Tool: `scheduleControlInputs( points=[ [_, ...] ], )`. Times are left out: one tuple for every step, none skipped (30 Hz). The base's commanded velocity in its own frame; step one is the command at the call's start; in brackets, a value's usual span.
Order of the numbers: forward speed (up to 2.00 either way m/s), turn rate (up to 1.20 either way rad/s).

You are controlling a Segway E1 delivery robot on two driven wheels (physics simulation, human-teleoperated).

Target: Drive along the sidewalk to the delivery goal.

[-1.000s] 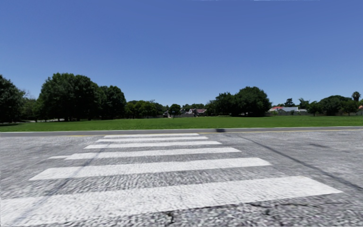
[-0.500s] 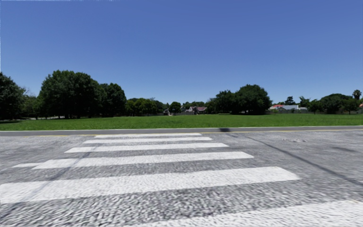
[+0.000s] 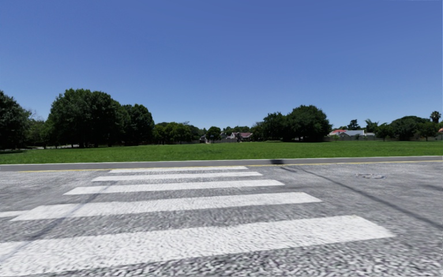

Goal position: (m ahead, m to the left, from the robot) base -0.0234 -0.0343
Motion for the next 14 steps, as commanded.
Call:
scheduleControlInputs(
  points=[
    [0.00,0.00],
    [0.00,0.00],
    [0.00,0.00],
    [0.00,0.00],
    [0.00,0.00],
    [0.00,0.00],
    [0.00,0.00],
    [0.00,0.00],
    [0.00,0.00],
    [0.00,0.00],
    [0.00,0.00],
    [0.00,0.00],
    [0.00,0.00],
    [0.00,0.00]
  ],
)
